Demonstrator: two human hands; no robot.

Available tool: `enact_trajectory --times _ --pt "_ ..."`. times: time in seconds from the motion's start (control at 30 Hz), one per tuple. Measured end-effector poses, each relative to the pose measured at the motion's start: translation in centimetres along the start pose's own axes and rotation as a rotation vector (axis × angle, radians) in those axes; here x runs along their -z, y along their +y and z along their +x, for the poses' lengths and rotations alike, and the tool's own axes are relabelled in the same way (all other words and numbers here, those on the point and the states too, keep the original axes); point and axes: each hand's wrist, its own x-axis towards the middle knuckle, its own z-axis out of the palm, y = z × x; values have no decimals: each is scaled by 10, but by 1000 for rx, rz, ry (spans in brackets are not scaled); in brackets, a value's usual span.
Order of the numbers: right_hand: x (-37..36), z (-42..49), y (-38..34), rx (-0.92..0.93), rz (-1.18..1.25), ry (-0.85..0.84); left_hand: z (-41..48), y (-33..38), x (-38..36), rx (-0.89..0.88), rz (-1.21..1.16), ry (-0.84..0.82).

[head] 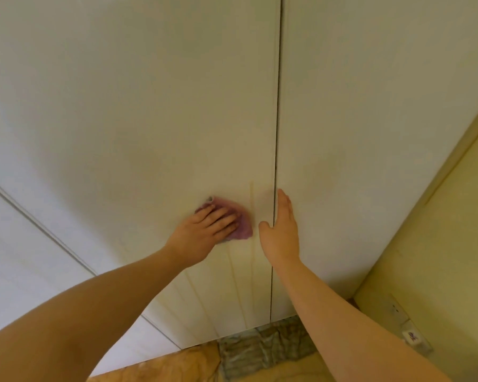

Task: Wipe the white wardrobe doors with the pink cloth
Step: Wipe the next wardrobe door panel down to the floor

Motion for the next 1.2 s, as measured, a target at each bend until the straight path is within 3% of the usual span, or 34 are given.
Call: enact_trajectory --times 0.07,0.23,0.3,0.4,0.47,0.6,0.63,0.7,0.87,1.0,1.2 --pt "3 0 3 -13 8 4 7 -7 10 21 8 57" --pt "5 -2 8 -58 39 18 60 -38 42 364 -20 306" --pt "7 -2 10 -66 44 21 63 -29 32 259 56 230" --pt "13 -4 12 -68 39 21 48 2 21 -135 107 -90" --pt "17 -5 12 -50 27 20 41 2 16 -254 126 -166" --pt "25 -4 13 -63 29 47 53 -25 28 51 28 80" --pt "25 -5 12 -69 30 47 50 -30 27 65 54 40" --pt "26 -7 9 -63 21 27 37 -19 10 -65 154 -2" --pt "29 -9 7 -52 23 -3 44 3 11 -344 124 -187" --pt "24 -13 3 -86 57 1 70 13 26 -182 51 -217" --pt "25 -20 7 -97 66 -31 -50 -35 -6 -240 215 -114"
